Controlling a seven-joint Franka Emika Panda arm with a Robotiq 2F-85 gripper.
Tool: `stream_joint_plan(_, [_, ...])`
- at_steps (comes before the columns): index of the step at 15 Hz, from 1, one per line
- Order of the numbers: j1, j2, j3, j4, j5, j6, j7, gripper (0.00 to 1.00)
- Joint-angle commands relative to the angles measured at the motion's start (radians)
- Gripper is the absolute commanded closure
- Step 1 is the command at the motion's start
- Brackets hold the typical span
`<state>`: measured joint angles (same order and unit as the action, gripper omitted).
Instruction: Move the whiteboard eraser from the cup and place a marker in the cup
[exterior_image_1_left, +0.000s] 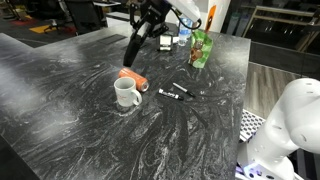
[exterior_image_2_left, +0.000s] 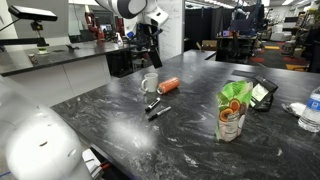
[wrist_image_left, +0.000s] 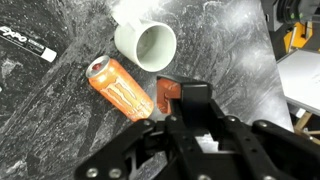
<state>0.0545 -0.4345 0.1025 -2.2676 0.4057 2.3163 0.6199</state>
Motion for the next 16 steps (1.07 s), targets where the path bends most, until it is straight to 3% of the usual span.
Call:
stream_joint_plan(1, [-0.057, -0.125, 0.000, -0.104, -0.014, 0.090, 0.042, 0.93])
stream_joint_plan(9, [-0.148, -0.215, -0.049, -0.338, 0.024, 0.343, 0.069, 0.93])
stream_joint_plan(16, [-0.102, -0.179, -0.201, -0.478, 0.178, 0.525, 0.010, 0.93])
